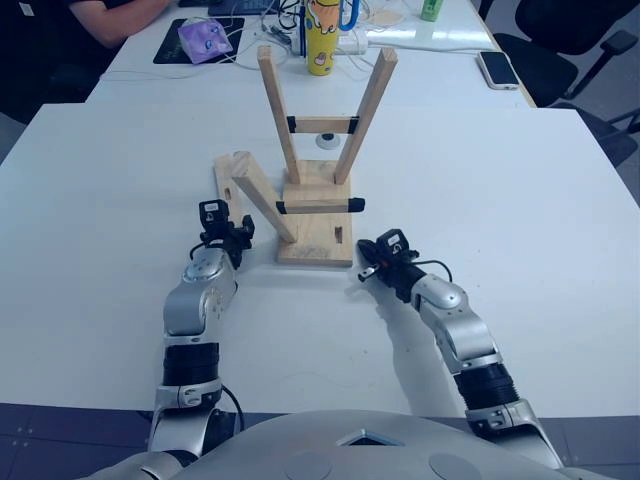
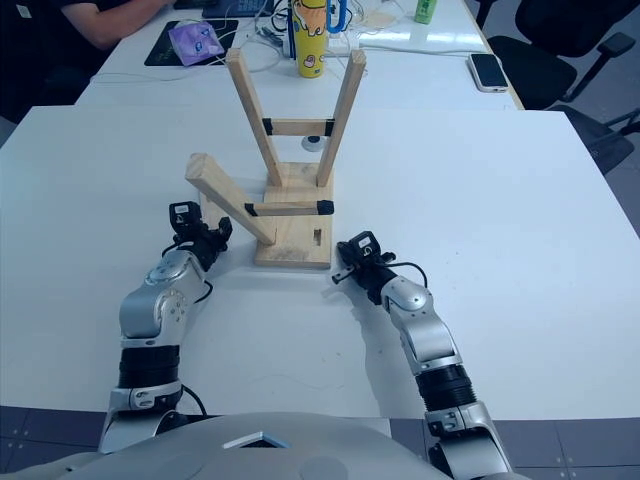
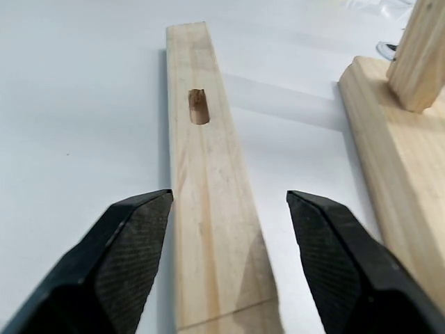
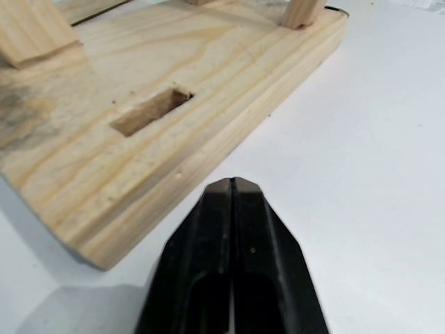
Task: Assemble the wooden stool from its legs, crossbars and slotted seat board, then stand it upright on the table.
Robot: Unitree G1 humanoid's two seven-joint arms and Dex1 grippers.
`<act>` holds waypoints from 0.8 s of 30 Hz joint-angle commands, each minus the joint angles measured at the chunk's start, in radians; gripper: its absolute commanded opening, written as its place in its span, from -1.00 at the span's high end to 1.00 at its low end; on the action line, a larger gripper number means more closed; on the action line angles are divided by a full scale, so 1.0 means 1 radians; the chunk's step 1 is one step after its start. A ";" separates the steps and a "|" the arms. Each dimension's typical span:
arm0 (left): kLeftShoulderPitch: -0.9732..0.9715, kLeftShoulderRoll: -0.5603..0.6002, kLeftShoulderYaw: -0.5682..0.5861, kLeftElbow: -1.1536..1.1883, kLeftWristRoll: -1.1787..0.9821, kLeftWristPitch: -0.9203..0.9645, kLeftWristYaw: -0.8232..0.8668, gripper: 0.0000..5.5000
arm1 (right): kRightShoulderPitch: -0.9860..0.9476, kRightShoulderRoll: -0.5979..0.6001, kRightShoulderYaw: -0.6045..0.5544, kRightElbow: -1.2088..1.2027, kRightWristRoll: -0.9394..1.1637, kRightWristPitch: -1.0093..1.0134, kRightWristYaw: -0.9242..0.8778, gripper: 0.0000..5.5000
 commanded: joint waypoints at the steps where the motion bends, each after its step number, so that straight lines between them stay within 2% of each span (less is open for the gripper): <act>1: -0.009 -0.006 0.018 0.008 0.023 0.017 0.024 -0.11 | 0.027 0.000 0.007 0.014 -0.007 0.042 0.002 1.00; 10: -0.050 -0.020 0.042 0.098 0.022 0.091 0.025 -0.11 | 0.015 0.027 -0.014 0.008 0.028 0.081 0.003 1.00; 14: -0.063 0.013 0.025 0.132 0.045 0.125 0.008 -0.11 | 0.016 0.039 -0.027 0.003 0.043 0.095 -0.001 1.00; 21: -0.065 0.042 0.089 0.153 0.021 0.090 -0.038 0.25 | 0.006 0.054 -0.071 0.009 0.072 0.123 -0.020 1.00; 24: -0.066 0.060 0.092 0.171 0.029 0.055 -0.057 0.25 | -0.013 0.059 -0.104 0.025 0.078 0.136 -0.041 1.00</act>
